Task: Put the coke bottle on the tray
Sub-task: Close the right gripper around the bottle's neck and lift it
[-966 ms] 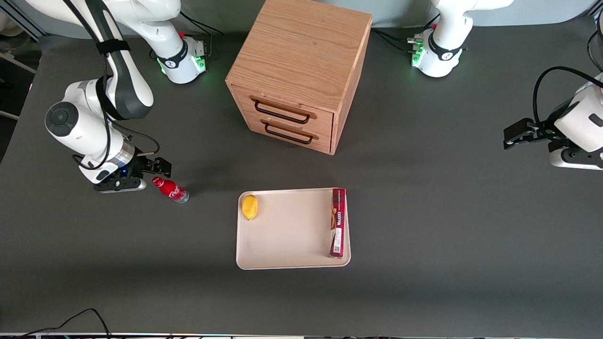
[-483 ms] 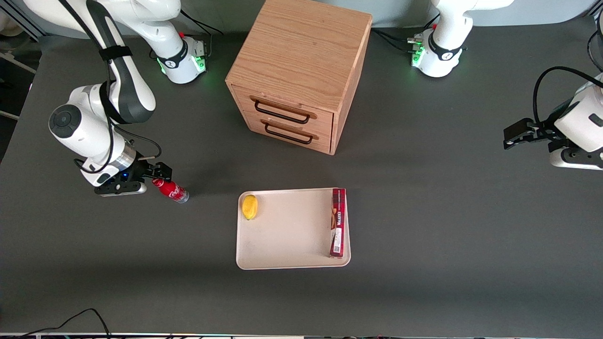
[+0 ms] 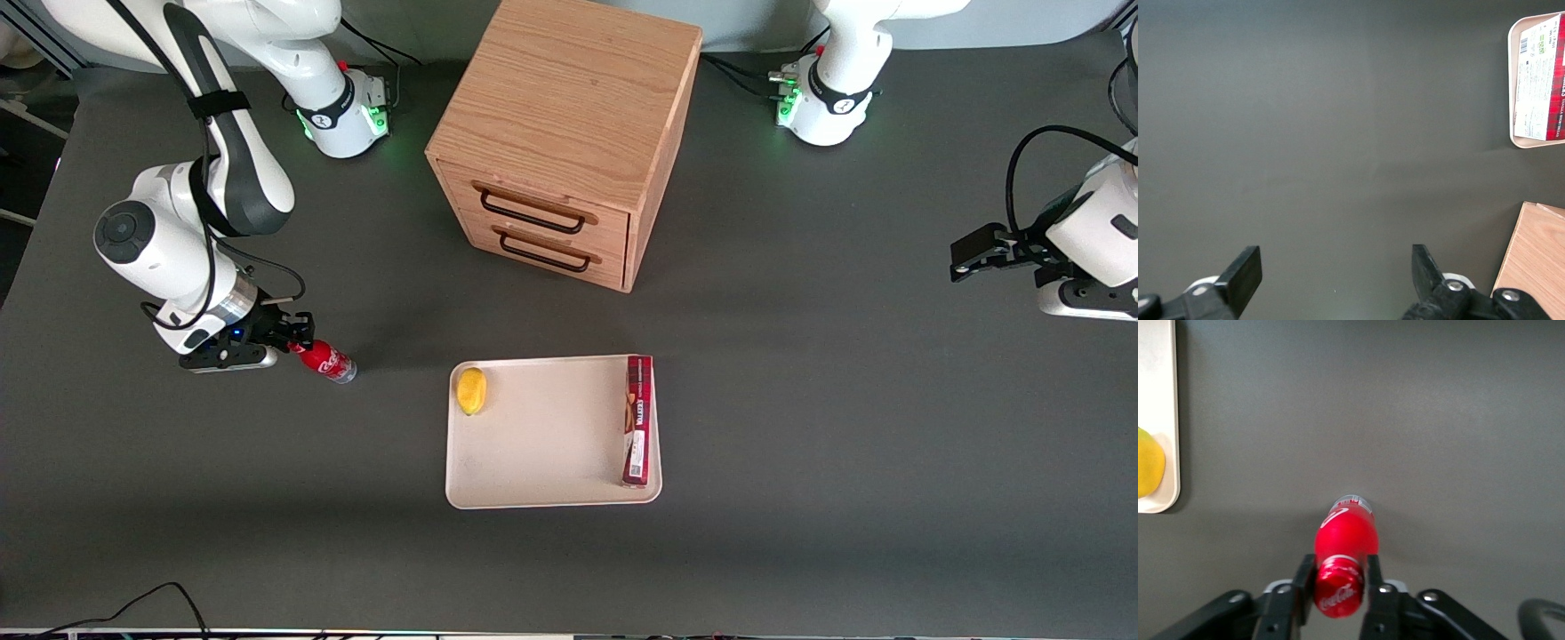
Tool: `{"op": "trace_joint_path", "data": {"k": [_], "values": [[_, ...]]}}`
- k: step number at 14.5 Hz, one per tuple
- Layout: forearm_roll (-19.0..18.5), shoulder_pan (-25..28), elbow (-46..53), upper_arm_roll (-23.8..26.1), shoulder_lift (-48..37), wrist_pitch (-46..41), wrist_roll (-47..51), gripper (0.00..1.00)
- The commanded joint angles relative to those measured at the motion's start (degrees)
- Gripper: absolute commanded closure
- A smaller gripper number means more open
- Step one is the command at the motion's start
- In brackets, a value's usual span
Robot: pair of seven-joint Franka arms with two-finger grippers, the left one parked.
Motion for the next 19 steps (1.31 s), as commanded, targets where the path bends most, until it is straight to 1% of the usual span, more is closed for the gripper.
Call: {"op": "trace_joint_path", "data": {"k": [1, 4, 7, 11, 13, 15, 17, 19], "values": [[-0.34, -0.63, -0.53, 0.34, -0.66, 0.67, -1.21, 1.0], [-0.25, -0.72, 0.09, 0.34, -1.97, -1.52, -0.95, 1.0], [-0.17, -0.72, 6.3, 0.34, -4.43, -13.44, -0.07, 1.0], [0.1, -0.9, 22.02, -0.37, -4.53, -34.35, 0.02, 1.0], [0.19, -1.07, 29.41, -0.46, -3.65, -41.84, 0.11, 1.0], [0.01, -1.07, 36.0, -0.54, -2.78, -47.29, 1.42, 1.0], [-0.25, -0.9, 44.95, -0.54, 1.94, -53.62, 1.69, 1.0], [-0.43, 0.15, 54.28, -0.37, 8.01, -57.33, 6.93, 1.0]]}}
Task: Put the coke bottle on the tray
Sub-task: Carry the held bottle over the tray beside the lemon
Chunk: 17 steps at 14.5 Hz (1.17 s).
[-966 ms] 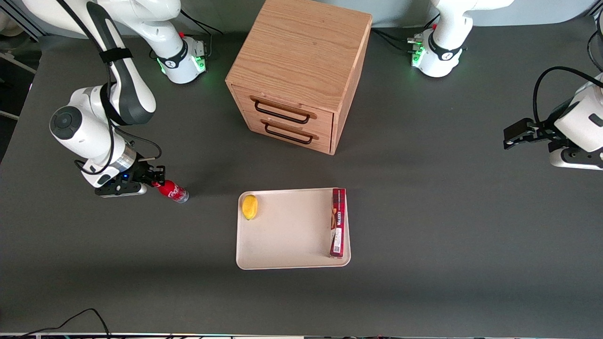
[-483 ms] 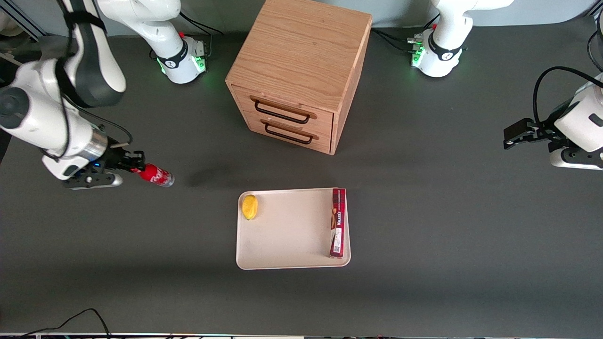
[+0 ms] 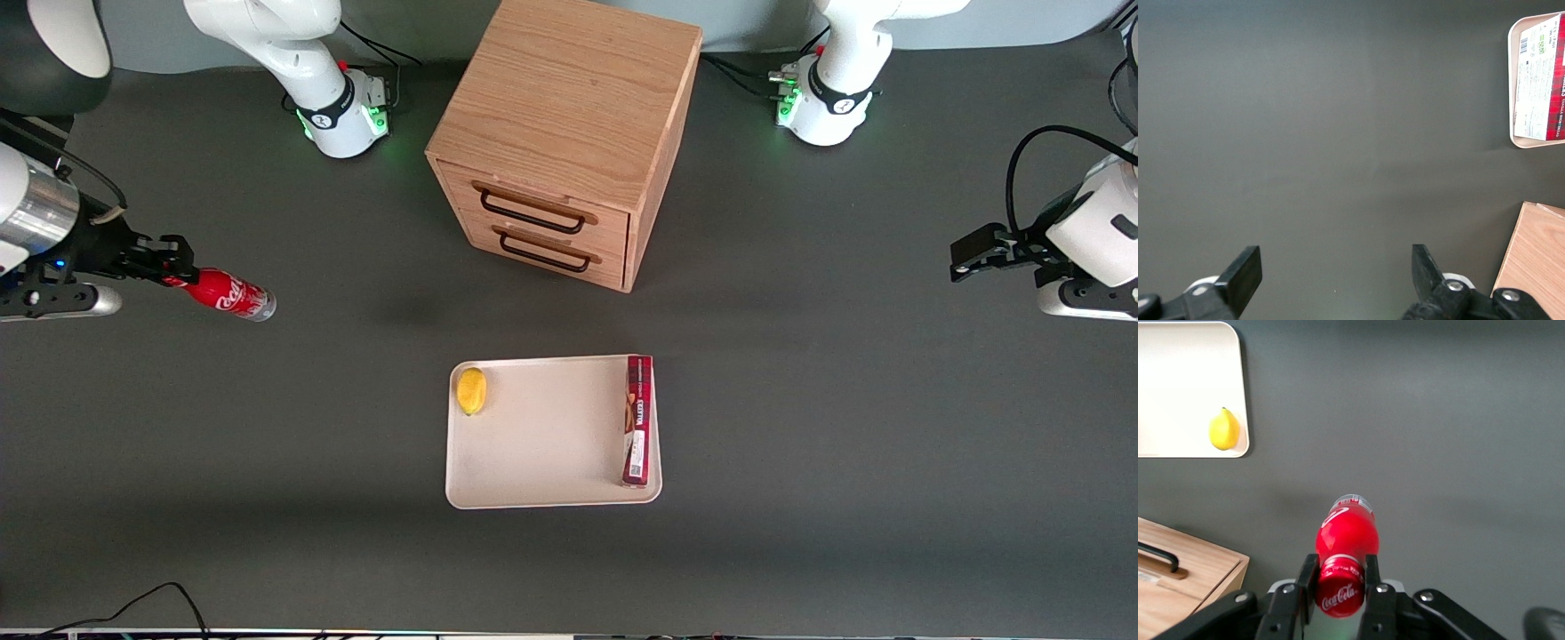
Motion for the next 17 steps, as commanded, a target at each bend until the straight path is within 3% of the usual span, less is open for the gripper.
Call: {"op": "trace_joint_path", "data": {"k": [1, 6, 8, 14, 17], "values": [[-0.43, 1.81, 15.58, 0.8, 11.7, -5.27, 8.5, 1.0], [-0.69, 14.62, 26.83, 0.02, 26.11, -0.9, 29.41, 1.0], [-1.57, 17.19, 28.61, -0.68, 29.9, 3.93, 34.26, 1.0], [-1.48, 26.6, 29.66, -9.38, 37.56, 20.89, 40.7, 1.0], [-1.48, 27.39, 29.66, -9.56, 40.63, 27.84, 43.51, 1.0]]}}
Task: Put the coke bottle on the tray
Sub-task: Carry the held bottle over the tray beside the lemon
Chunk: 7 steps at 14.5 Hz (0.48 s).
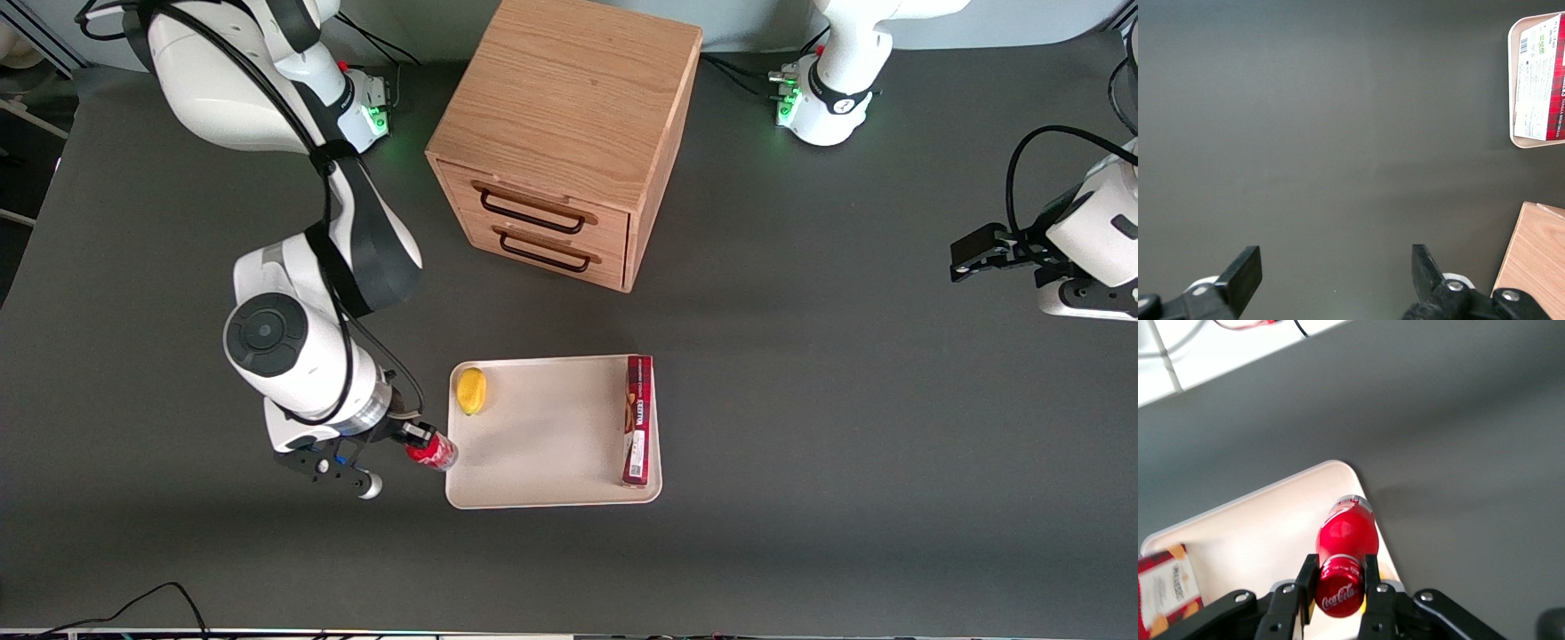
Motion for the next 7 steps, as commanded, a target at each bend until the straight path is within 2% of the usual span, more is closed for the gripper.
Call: {"op": "trace_joint_path", "data": {"k": [1, 7], "values": [[-0.5, 1.77, 3.44, -1.45, 3.55, 3.96, 3.12, 1.0], [-0.51, 3.18, 3.09, -1.81, 5.93, 6.26, 3.65, 1.0]]}}
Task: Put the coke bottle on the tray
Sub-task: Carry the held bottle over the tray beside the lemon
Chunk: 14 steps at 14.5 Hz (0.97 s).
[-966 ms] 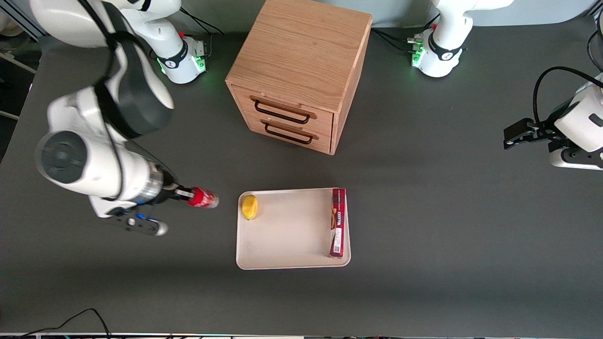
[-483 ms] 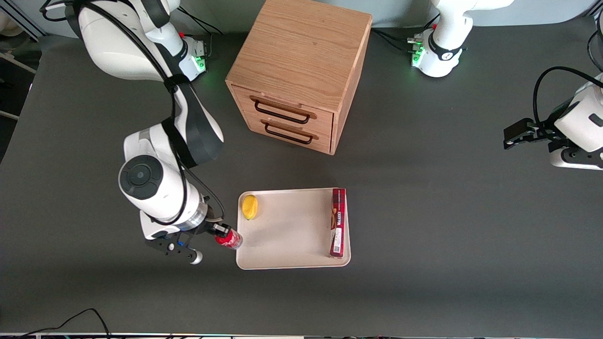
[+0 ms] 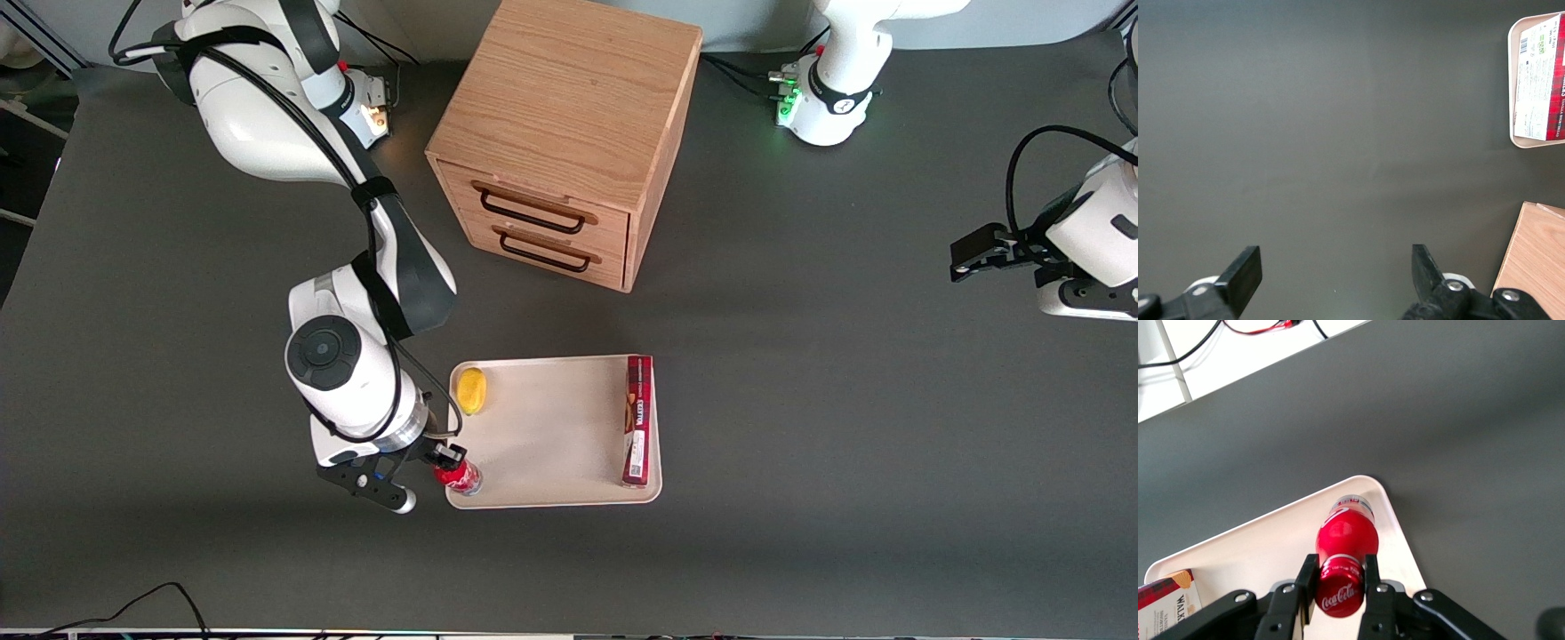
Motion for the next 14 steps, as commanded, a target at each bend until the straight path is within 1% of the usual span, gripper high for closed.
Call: {"op": "trace_joint_path", "data": {"k": [1, 9, 10, 11, 12, 13, 14], "values": [[-0.51, 1.58, 2.66, -1.21, 1.55, 0.24, 1.93, 1.0], [-0.59, 2.11, 2.05, -1.21, 2.96, 0.94, 3.6, 1.0], [-0.59, 2.11, 2.14, -1.21, 3.22, 0.94, 3.6, 0.79], [-0.68, 2.11, 2.14, -1.21, 3.22, 1.03, 3.6, 0.52], [-0.68, 2.11, 2.14, -1.21, 3.22, 0.94, 3.6, 0.12], [-0.68, 2.11, 2.05, -1.21, 3.22, 0.94, 3.51, 0.0], [-0.68, 2.02, 2.05, -1.21, 3.22, 0.94, 3.43, 0.0]]}}
